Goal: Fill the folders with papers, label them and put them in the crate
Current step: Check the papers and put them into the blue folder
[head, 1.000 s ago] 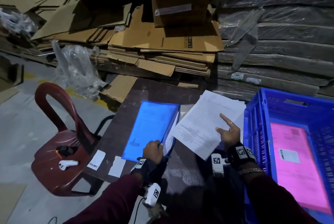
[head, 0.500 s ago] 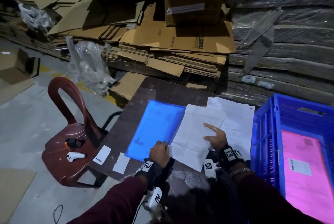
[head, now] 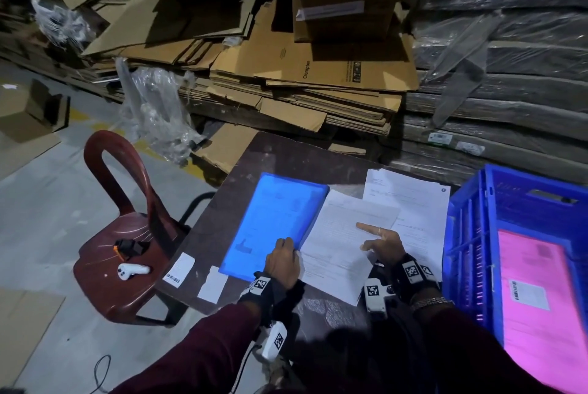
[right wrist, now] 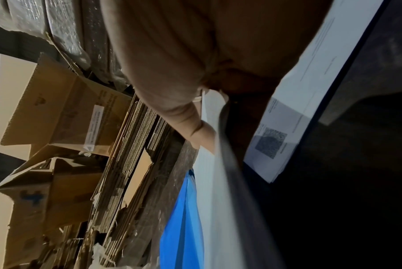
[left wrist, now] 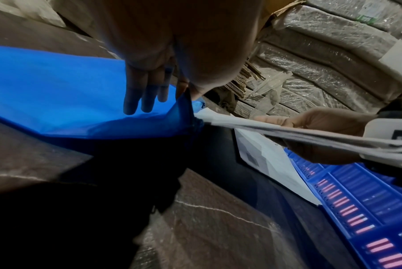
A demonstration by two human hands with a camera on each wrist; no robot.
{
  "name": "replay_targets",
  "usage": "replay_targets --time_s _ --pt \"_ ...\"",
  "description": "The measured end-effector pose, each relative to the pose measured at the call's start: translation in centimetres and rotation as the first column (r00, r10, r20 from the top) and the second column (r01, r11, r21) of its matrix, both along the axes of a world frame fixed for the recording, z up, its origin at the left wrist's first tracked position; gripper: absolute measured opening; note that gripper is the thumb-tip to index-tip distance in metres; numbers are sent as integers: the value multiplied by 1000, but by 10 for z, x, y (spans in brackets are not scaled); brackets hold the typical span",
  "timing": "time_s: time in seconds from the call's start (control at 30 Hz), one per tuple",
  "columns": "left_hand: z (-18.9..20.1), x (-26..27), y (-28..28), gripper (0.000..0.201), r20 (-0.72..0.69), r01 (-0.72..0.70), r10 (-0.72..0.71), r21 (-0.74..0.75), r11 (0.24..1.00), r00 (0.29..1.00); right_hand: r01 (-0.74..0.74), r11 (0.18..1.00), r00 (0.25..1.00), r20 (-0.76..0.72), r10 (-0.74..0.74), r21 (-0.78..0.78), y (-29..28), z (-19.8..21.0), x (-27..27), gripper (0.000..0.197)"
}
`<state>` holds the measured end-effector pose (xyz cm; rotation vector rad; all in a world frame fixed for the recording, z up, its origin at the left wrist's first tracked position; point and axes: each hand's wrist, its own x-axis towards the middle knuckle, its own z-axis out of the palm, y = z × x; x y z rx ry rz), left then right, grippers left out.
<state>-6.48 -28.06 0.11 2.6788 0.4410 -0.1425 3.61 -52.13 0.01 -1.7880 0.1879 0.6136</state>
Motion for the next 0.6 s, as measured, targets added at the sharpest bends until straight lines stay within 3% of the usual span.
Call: replay_targets --time_s 0.23,0.47,0.53,0.6 --pt "-4 4 6 12 -60 78 -78 -3 997 995 -22 1000 999 34 21 16 5 11 -6 63" --pt "-5 7 9 18 -131 89 -86 13 996 988 -151 975 963 198 182 -162 1 6 -18 61" --pt "-4 9 9 19 -147 96 -93 14 995 985 -104 981 975 176 133 -165 5 6 -18 58" --pt "-2 11 8 18 -149 100 -96 17 995 984 54 992 989 142 -37 -114 9 5 -16 54"
